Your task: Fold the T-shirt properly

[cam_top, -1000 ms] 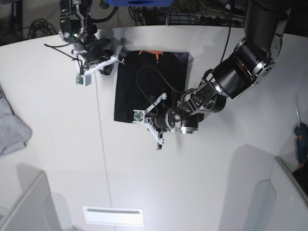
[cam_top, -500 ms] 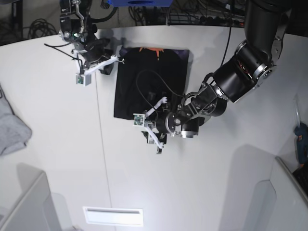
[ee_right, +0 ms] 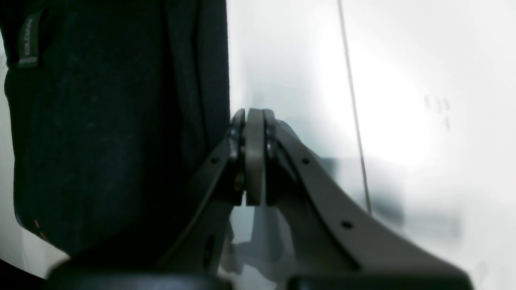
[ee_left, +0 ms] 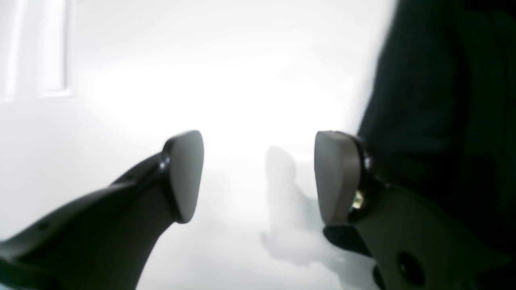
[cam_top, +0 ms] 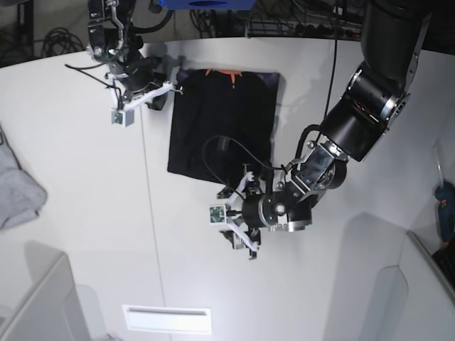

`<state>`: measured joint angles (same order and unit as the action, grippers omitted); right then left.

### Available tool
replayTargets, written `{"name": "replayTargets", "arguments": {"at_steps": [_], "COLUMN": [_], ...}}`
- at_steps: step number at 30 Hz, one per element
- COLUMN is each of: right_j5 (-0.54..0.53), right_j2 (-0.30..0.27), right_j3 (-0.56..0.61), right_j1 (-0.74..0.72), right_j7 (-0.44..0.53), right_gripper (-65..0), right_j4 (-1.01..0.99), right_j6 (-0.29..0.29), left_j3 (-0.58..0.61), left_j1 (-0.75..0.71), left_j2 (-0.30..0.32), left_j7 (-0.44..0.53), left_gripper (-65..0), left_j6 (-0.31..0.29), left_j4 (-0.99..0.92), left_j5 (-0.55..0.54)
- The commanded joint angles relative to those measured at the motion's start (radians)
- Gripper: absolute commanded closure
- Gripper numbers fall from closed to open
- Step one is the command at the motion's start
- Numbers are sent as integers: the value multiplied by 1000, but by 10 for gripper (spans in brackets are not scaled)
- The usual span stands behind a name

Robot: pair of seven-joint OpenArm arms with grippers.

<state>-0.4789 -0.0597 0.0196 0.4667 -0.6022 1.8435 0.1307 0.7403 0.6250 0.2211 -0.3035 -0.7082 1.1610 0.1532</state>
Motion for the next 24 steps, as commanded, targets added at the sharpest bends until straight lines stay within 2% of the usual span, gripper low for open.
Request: {"name": "replayTargets", "arguments": {"at_steps": [1, 7, 8, 9, 12, 16, 19, 24], "right_j5": [-4, -4, -4, -4, -4, -4, -4, -5], "right_j2": [-1, -4, -19, -38, -75, -102, -147, -211], "right_j3": [-2, -4, -4, -4, -11, -79, -116, -120], "right_j1": [2, 25, 31, 39, 79, 160, 234, 350], "right_j7": [17, 23, 24, 35, 110, 169, 170, 164], "right_gripper": [0, 0, 0, 0, 0, 0, 0, 0], "right_j4": [15, 22, 23, 26, 26, 55, 129, 186], "right_j6": [-4, -4, -4, -4, -4, -9, -12, -12], "left_j3": [-35, -232, -268, -307, -426, -588, -726, -879], "left_j1": [23, 9, -7, -34, -139, -330, -511, -842], "left_j2": [-5, 11, 31, 54, 137, 237, 285, 352], "left_j7": [7, -213, -248, -279, -291, -288, -201, 79], "left_gripper": [-413, -392, -349, -275, 0, 0, 0, 0], "left_j6": [10, 10, 10, 10, 10, 10, 10, 10], "left_j4": [44, 234, 270, 308, 414, 554, 623, 633], "left_j5": [-36, -214, -238, -261, -294, -301, -301, -295]}}
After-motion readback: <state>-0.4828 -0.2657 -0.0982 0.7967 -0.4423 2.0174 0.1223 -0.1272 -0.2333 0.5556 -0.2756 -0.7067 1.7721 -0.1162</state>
